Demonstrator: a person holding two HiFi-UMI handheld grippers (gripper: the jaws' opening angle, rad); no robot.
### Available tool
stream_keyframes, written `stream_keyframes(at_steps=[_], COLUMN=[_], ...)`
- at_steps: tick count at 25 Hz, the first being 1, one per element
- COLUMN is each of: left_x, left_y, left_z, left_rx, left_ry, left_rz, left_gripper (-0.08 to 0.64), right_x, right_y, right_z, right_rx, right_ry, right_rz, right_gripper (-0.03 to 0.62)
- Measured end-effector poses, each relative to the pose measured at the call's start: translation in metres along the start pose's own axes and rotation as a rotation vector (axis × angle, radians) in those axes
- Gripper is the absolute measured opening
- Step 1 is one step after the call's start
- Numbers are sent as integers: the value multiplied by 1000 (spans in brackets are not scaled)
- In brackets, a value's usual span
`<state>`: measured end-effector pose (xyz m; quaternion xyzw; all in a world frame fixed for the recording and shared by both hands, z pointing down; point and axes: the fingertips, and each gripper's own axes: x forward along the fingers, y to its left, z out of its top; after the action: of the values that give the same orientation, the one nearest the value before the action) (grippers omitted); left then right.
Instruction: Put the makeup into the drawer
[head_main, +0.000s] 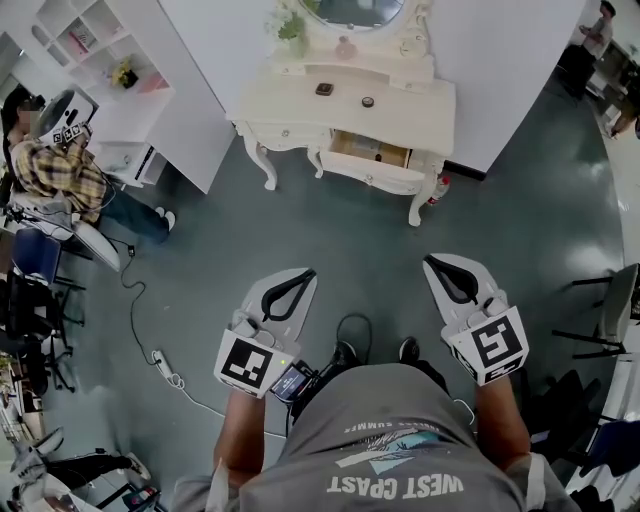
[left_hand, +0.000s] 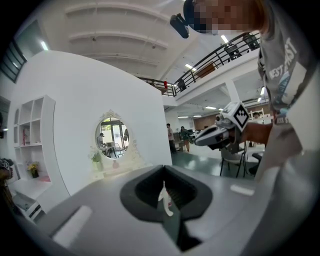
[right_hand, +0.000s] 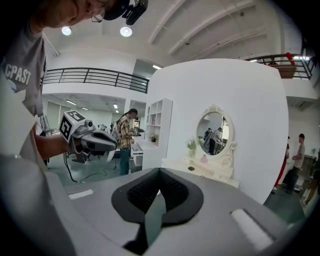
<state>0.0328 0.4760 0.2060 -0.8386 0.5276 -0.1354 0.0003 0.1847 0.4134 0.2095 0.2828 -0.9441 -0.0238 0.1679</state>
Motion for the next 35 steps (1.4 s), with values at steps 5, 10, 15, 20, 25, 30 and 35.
stream_keyframes(at_steps=[5, 10, 15, 20, 25, 30, 35], left_x=[-13, -19, -13, 2, 29, 64, 92], left_y=[19, 33, 46, 62, 76, 86, 95], left_z=[-9, -17, -21, -26, -19, -12, -4], left_rx=[2, -10, -36, -48, -48, -57, -70], left_ry=[-15, -19, -7, 13, 35, 49, 68], left_rz=[-10, -12, 16, 70, 125, 175, 223], left_gripper=[3, 3, 3, 3, 3, 3, 3], right_x=[14, 23, 39, 69, 97, 125, 150], right_y=[18, 24, 10, -6, -39, -77, -102], right_z=[6, 13, 12, 10, 13, 10, 13], right_rx=[-10, -19, -24, -21, -23, -32, -34], right_ry=[4, 23, 38, 30, 14, 2, -6], right_rz=[-16, -21, -5, 54, 109, 162, 231], right_gripper=[2, 2, 2, 2, 2, 2, 2])
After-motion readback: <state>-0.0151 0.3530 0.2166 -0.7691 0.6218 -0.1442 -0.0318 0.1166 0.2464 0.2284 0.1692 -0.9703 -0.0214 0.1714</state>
